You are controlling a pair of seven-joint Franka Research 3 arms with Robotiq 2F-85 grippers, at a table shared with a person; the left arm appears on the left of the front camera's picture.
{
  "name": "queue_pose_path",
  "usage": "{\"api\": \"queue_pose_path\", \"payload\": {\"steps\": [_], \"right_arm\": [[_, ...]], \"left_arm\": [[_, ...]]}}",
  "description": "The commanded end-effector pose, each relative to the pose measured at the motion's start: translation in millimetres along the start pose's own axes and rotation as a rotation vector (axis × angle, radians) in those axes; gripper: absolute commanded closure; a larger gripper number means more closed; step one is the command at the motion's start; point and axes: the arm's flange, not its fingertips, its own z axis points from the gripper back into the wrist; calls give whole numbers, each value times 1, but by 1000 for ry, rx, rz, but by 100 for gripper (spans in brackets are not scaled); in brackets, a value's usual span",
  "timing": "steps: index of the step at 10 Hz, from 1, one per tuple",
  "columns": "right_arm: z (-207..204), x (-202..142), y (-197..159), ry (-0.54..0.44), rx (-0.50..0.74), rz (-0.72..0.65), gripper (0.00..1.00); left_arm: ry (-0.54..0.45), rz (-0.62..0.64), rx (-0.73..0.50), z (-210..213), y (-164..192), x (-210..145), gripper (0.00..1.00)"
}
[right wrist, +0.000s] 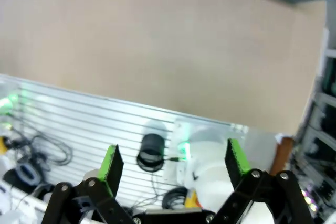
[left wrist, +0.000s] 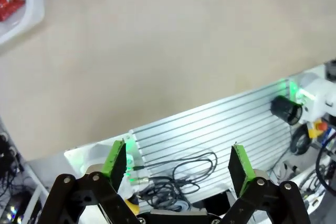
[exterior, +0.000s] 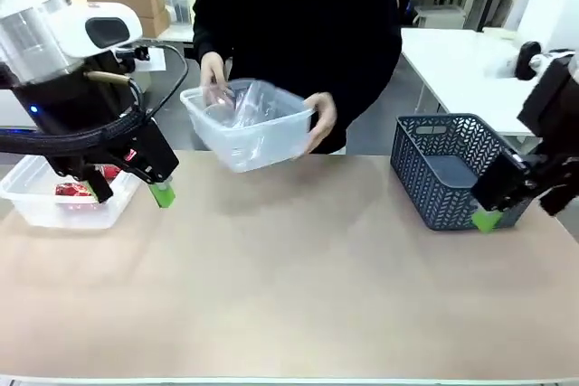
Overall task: Sort the waste into each basket.
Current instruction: Release the Organizing box you were holding.
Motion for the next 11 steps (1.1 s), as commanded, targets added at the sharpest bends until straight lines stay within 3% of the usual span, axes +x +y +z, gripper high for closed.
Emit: {"api": "queue_pose_path", "payload": {"steps": [1, 2, 3, 4, 5, 7, 8, 9, 10, 11], "right_arm": [[4, 2, -25, -34, 499, 10, 0], [14, -2, -55, -46, 880, -145, 0], [15, -10, -83, -121, 1132, -274, 0], [14, -22, -106, -226, 1309, -359, 0], [11, -32, -124, -325, 1396, -469, 0], [6, -48, -157, -439, 1502, -674, 0], [0, -51, -169, -419, 1515, -745, 0], [-7, -48, -173, -293, 1436, -887, 0], [-13, -36, -167, -94, 1215, -990, 0], [65, -29, -221, -250, 1290, -602, 0]], "left_arm": [[31, -97, -302, 1, 16, -13, 0], [19, -102, -630, 9, 44, -22, 0], [-28, -54, -860, 11, 70, -30, 0], [-84, 17, -1068, 10, 96, -36, 0], [-176, 187, -1192, 8, 116, -40, 0], [-411, 460, -1393, 8, 161, -65, 0], [-476, 508, -1449, 7, 177, -78, 0], [-484, 551, -1450, 6, 187, -84, 0], [-415, 587, -1381, 4, 189, -80, 0], [-308, 354, -1280, 58, 224, -48, 0]]}}
